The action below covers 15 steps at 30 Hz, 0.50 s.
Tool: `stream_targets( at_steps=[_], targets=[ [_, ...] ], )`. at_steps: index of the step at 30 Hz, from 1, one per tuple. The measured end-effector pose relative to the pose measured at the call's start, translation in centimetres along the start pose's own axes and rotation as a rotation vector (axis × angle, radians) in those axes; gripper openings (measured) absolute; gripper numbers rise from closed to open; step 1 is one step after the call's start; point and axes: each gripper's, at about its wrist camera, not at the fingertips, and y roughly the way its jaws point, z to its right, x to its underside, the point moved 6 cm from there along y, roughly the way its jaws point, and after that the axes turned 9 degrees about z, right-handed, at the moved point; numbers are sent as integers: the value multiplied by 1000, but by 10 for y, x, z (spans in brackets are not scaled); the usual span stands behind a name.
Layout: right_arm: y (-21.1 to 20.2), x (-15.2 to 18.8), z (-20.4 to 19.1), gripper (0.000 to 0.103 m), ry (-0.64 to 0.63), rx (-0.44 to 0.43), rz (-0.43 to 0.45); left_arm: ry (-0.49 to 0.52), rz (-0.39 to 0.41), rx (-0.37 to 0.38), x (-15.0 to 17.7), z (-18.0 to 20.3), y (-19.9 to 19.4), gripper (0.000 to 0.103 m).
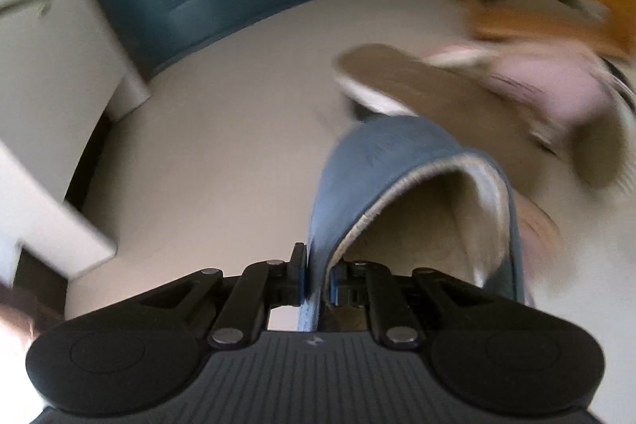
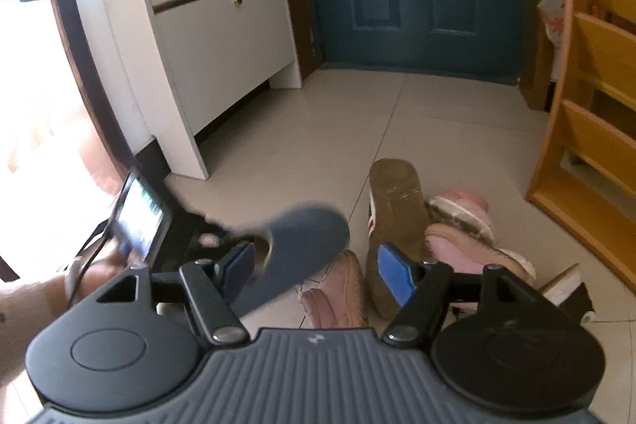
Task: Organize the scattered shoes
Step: 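Grasp a blue slipper with the left tool and set it beside the others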
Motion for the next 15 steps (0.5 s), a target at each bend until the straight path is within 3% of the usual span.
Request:
stream_targets(
  at_steps=[2,3,6,8,9,11,14,15],
  targets=[
    [-15,0,0,70,11,12,3,20,12,86,2,12,-14,12],
    [-20,0,0,70,14,17,3,59,32,178,1,32,-29,12],
    [-38,4,0,70,-18,38,-7,116,28,267,9,61,-39,14],
    [-42,12,3,70,-42,40,-38,155,1,291,19,86,-34,19],
    [-42,14,4,70,-41,34,-49,182,-52,297,29,108,-22,22],
    [-37,25,5,70,-46,-7,-91,193,-97,295,38,115,-8,38],
    [-31,38,-2,71,-128,-81,-129,240,-201,229,47,119,9,47],
    [-30,42,-4,71,-164,-101,-137,224,-195,206,43,113,8,52]
  ],
)
